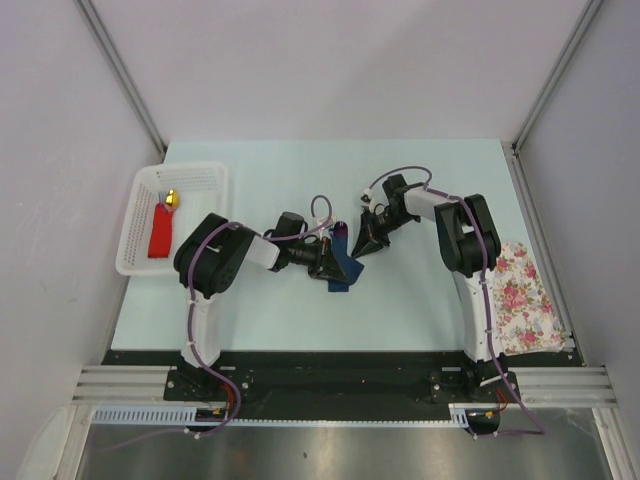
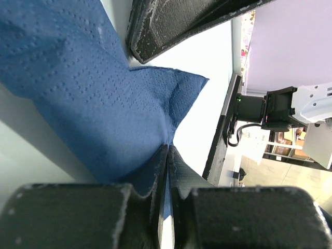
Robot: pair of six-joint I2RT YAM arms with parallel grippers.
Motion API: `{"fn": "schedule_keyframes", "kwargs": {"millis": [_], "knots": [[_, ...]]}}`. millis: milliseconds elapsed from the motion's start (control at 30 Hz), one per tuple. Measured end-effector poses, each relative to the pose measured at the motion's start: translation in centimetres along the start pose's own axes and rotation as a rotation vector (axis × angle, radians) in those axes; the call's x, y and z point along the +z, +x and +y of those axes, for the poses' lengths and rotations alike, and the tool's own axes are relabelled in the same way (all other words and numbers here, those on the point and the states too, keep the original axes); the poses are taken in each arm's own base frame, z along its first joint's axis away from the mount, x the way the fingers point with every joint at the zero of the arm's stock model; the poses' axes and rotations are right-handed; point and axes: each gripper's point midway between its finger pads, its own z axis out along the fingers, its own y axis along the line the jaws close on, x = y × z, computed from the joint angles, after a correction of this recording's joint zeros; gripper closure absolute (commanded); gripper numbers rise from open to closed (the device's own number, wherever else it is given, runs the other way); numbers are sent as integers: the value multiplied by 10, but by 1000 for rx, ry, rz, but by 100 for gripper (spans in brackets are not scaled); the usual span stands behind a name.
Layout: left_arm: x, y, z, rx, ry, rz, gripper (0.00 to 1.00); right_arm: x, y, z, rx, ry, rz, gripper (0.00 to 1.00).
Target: Place the utensils on the paper napkin and roll it up
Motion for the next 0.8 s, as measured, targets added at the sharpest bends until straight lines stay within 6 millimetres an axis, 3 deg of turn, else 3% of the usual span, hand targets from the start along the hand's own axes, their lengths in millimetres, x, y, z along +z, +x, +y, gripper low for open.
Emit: {"fn": "schedule_keyframes", "kwargs": {"millis": [100,267,800], "knots": [[0,0,0,0,0,0,89,0,1,0,-5,-3,2,79],[0,0,0,0,0,0,89,0,2,5,-10,-27,11,72],[0,0,0,-1,0,0,89,-1,-1,10,15,-67,5,68]]}}
